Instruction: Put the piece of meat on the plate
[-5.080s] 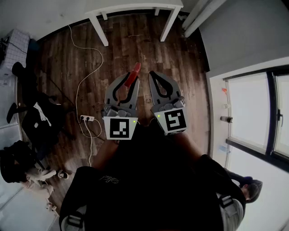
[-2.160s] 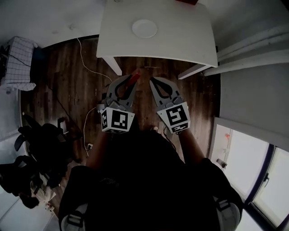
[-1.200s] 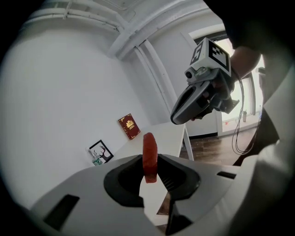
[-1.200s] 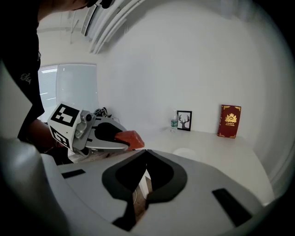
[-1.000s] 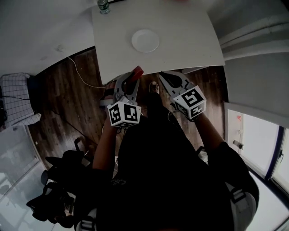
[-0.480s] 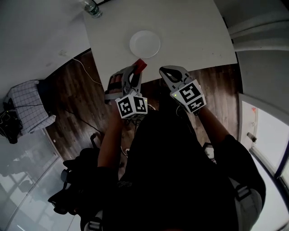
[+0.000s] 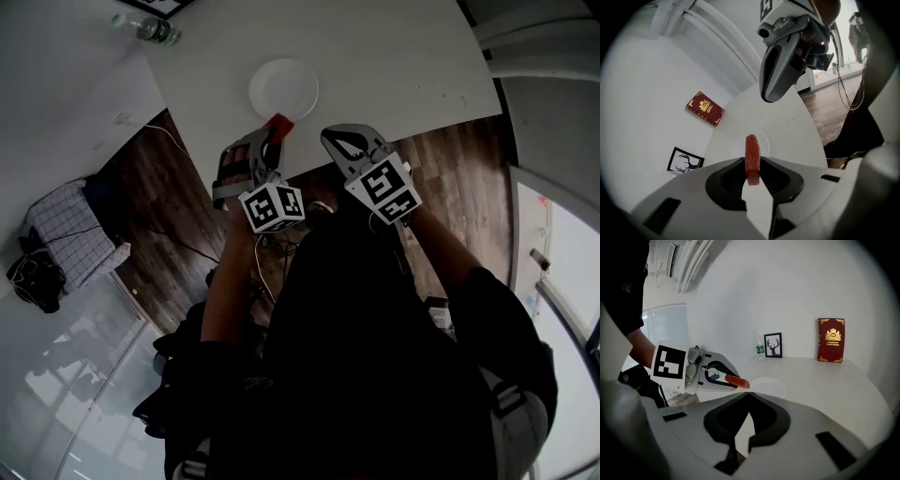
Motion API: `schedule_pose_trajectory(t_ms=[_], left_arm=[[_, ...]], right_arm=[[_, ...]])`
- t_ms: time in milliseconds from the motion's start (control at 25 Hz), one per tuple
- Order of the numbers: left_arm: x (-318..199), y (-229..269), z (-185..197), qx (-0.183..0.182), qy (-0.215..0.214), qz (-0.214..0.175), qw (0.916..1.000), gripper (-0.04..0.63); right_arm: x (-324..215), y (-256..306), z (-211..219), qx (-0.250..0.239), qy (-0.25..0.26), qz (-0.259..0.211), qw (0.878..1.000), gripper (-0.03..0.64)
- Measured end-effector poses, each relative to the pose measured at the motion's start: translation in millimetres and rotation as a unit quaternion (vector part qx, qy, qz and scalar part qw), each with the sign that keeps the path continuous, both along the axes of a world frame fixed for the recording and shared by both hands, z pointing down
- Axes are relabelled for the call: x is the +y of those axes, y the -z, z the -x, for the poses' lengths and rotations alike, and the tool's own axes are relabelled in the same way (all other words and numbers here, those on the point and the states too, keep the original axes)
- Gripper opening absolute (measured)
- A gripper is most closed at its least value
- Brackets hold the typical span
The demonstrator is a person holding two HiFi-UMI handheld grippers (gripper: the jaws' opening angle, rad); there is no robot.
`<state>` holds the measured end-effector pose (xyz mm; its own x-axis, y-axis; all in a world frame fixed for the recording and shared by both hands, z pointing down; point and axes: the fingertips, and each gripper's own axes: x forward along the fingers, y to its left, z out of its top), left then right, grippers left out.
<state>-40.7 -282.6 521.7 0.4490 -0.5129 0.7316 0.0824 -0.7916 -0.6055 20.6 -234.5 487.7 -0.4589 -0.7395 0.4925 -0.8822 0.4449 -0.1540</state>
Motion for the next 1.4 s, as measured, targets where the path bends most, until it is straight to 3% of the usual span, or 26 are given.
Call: schedule_pose_trajectory(t_ms=[600,1400], left_arm=[[-26,-28,-22,-0.061,-0.039,-0.02,0.9971,0.089],[-40,-47,-29,-0.097,-0.053,-0.039,0.9931,0.089]], right_arm=[[-13,-19,-37,-0.004,-0.026,0.016,1.0,0.021],[-30,-20,-71,-0.008,-0.074,0.018,0.997,0.021]])
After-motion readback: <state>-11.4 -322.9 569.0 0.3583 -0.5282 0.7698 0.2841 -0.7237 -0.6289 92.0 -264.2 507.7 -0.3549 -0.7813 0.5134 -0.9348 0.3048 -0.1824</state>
